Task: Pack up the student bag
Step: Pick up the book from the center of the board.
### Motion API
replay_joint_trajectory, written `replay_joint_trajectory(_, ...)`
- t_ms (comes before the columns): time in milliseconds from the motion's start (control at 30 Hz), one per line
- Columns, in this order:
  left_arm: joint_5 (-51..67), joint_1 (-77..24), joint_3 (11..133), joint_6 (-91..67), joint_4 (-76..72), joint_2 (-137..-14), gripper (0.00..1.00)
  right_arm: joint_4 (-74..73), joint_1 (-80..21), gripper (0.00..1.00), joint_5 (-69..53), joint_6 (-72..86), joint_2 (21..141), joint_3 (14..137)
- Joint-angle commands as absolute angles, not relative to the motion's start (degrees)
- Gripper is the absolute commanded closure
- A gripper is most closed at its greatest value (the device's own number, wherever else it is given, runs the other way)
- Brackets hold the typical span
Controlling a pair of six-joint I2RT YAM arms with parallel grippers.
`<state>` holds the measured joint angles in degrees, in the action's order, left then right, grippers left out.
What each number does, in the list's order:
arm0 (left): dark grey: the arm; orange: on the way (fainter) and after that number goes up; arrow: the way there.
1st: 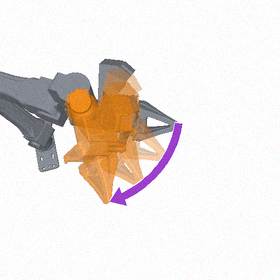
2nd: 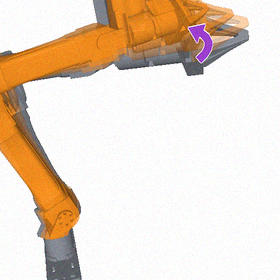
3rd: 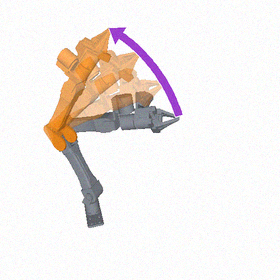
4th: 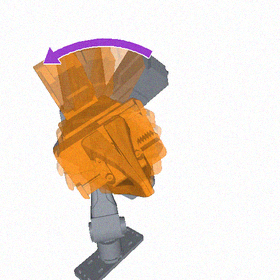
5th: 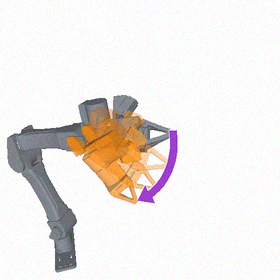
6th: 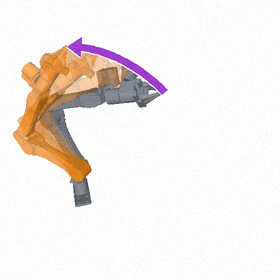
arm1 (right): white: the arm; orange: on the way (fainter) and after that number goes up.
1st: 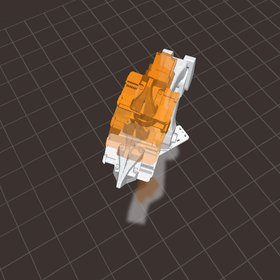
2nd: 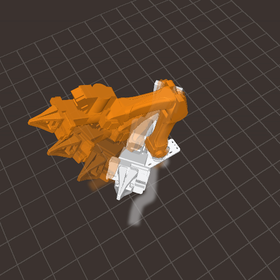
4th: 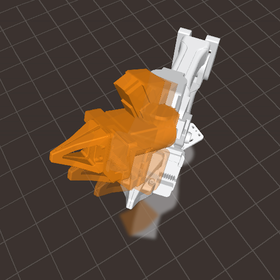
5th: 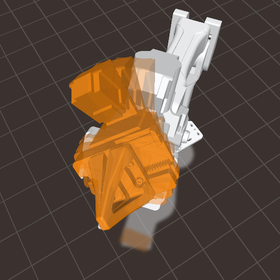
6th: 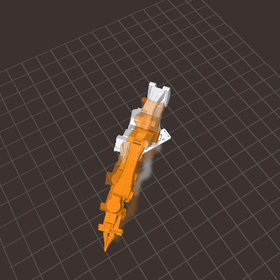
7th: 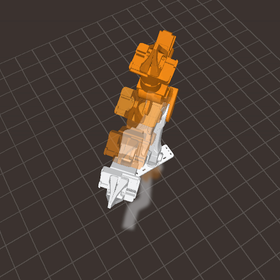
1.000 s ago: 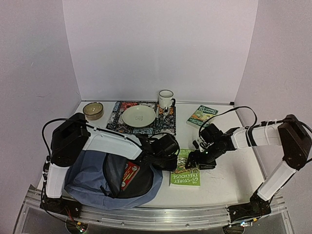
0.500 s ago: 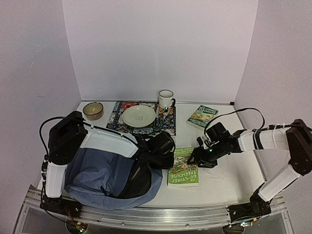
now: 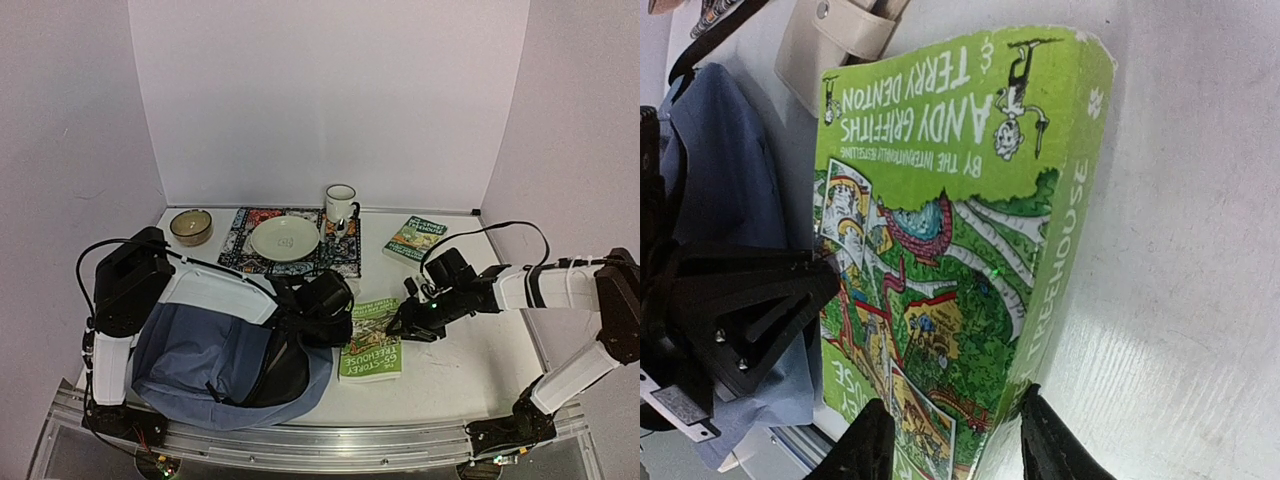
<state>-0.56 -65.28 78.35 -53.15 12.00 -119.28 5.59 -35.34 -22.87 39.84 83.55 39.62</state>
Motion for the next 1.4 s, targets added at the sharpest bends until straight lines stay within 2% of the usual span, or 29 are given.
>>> replay_joint_trajectory(0,4.9,-66.9,76.2,-55.4,2.0,-117.6,0.85,18.9,-40.1,0.60,-34.8,41.4,83.5,43.4)
replay_joint_trajectory(333,6.7,-66.9,71.9,-59.8,-6.3,-115.1,0.85,23.2,-40.3,0.61,-34.1,43.9,79.3,43.9)
replay_joint_trajectory(633,5.3,-66.9,70.2,-60.1,-8.5,-112.4,0.85,21.6,-40.9,0.61,-32.2,45.3,82.9,44.3)
replay_joint_trajectory(900,5.2,-66.9,69.9,-60.1,-8.5,-112.3,0.85,15.0,-41.6,0.53,-26.7,42.5,85.9,45.2)
replay_joint_trajectory(1133,3.1,-66.9,69.1,-60.6,-8.5,-110.5,0.81,12.5,-41.8,0.49,-24.5,40.6,84.2,44.8)
replay_joint_trajectory(1367,-2.7,-66.9,65.3,-63.5,-8.5,-105.6,0.73,11.9,-41.8,0.50,-23.4,40.1,82.5,44.2)
